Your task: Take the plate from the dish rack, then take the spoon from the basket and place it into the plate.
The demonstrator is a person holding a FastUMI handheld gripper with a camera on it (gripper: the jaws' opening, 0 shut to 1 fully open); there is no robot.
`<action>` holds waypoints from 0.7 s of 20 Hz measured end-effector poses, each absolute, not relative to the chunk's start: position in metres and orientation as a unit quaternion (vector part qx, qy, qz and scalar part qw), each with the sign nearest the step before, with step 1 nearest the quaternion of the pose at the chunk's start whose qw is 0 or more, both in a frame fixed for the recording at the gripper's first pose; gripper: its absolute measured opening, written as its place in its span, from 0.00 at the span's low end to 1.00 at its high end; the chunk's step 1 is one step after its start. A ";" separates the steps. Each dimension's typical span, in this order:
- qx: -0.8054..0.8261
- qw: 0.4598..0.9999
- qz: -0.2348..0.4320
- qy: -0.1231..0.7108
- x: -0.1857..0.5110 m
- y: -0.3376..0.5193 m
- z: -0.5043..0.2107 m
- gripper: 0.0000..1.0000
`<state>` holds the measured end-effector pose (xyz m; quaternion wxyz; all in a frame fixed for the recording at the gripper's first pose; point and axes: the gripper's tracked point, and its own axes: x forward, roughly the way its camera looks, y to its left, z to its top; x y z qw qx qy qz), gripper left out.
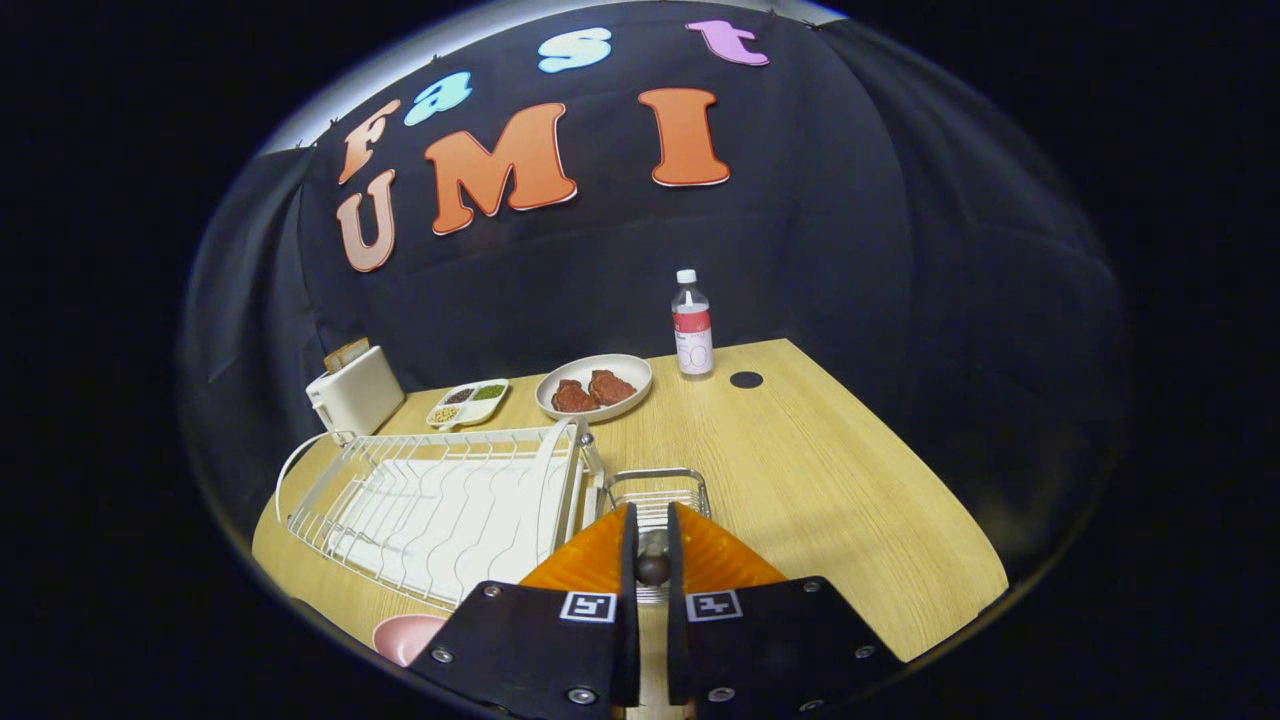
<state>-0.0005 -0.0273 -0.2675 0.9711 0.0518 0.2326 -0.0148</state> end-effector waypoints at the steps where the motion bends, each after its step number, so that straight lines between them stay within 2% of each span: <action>1: 0.046 0.973 -0.015 0.226 0.002 -0.028 -0.260 0.11; 7: 0.021 0.984 -0.003 0.178 0.005 -0.027 -0.200 0.11; 14: 0.007 0.989 0.051 0.140 -0.015 0.001 -0.135 0.11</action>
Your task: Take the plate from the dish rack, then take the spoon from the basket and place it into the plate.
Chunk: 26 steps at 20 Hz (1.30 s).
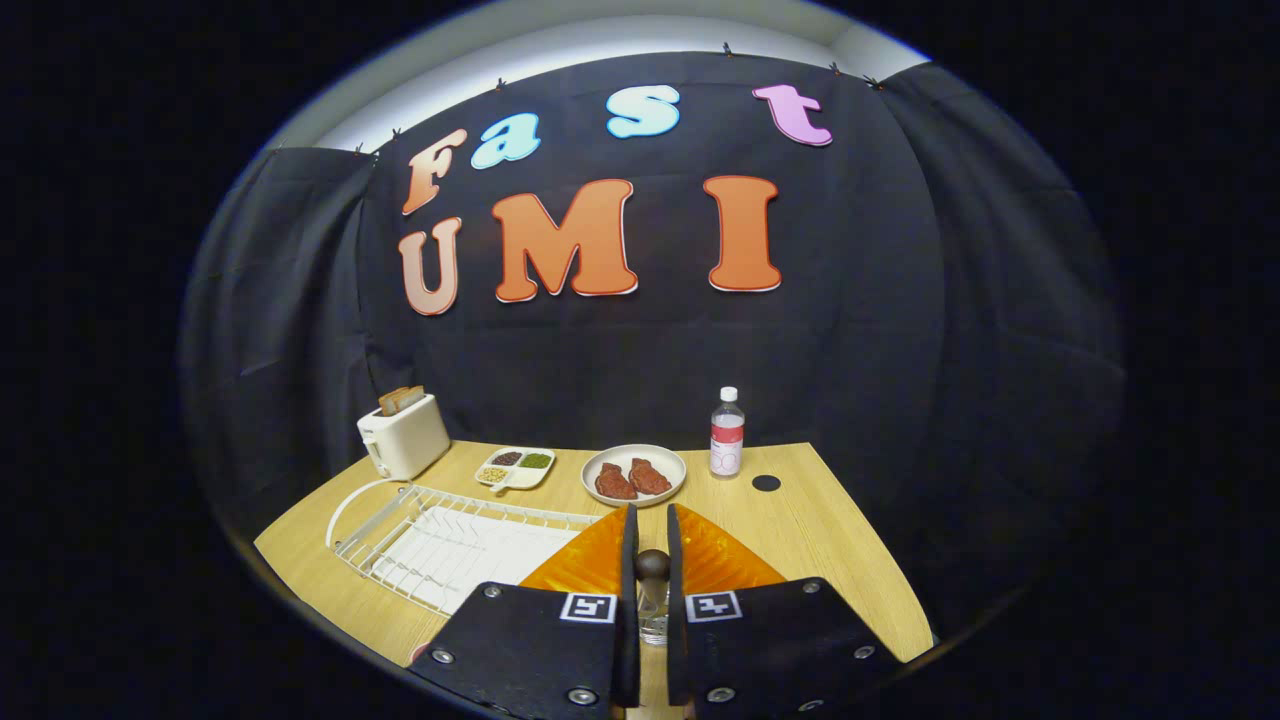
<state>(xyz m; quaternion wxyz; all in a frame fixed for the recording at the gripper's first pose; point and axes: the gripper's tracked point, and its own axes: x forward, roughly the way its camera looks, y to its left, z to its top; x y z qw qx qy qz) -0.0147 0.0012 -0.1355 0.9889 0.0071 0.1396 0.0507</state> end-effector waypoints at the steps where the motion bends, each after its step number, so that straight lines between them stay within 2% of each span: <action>1: 0.010 0.989 0.061 0.137 -0.020 0.008 -0.130 0.11; 15: 0.022 0.956 0.216 0.199 -0.098 0.125 -0.182 0.11; 26: -0.002 0.927 0.280 0.248 -0.123 0.172 -0.241 0.11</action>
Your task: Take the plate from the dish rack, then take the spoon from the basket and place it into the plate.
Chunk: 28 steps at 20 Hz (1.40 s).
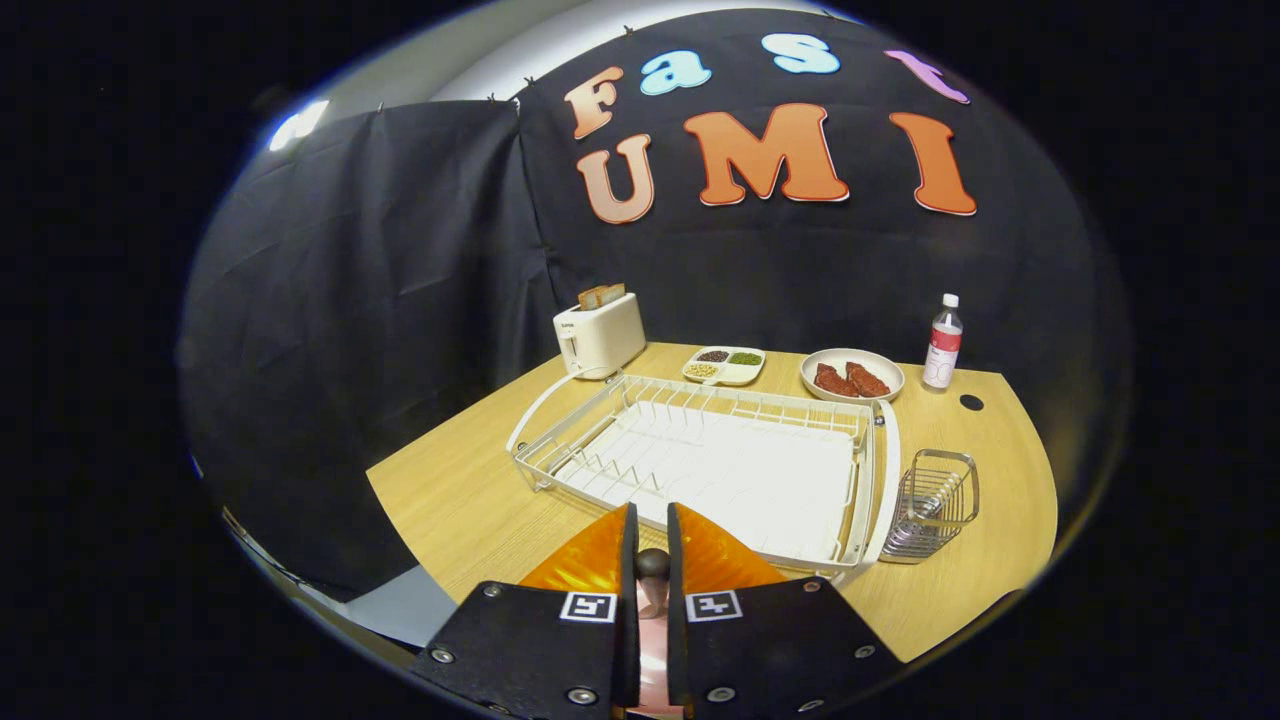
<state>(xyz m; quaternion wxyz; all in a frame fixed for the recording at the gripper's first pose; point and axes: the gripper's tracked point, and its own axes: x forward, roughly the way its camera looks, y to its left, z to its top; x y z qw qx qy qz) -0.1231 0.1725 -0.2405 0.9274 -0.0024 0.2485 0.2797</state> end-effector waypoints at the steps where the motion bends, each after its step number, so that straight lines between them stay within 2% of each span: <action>1: -0.007 0.927 0.278 0.253 -0.124 0.170 -0.246 0.11; 5: -0.019 0.926 0.274 0.259 -0.126 0.156 -0.254 0.11; 14: -0.032 0.934 0.223 0.277 -0.111 0.108 -0.263 0.23; 22: -0.039 0.943 0.197 0.264 -0.098 0.100 -0.251 0.40; 26: -0.041 0.950 0.177 0.252 -0.088 0.092 -0.236 0.53; 28: -0.042 0.955 0.167 0.241 -0.083 0.089 -0.220 0.64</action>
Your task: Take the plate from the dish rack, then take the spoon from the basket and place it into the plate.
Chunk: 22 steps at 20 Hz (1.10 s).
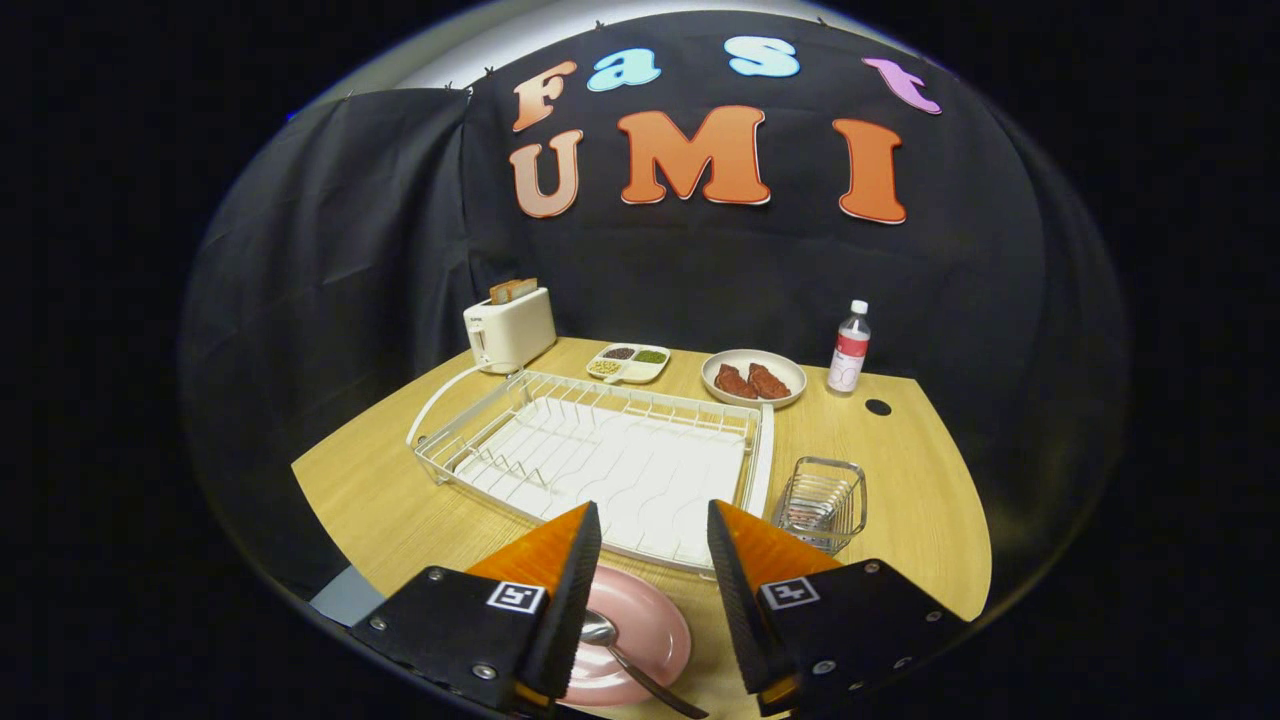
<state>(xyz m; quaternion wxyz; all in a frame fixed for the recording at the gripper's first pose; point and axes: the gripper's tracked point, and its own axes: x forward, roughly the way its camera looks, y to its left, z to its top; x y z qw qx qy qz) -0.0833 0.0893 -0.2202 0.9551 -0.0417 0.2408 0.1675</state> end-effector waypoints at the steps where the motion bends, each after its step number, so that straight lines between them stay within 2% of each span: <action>1: -0.041 0.958 0.163 0.233 -0.080 0.088 -0.211 0.70; 7: -0.032 0.974 0.146 0.168 -0.068 0.086 -0.140 0.89; 11: -0.028 0.982 0.135 0.130 -0.062 0.085 -0.101 0.97; 22: -0.018 0.993 0.099 0.069 -0.055 0.079 -0.036 0.97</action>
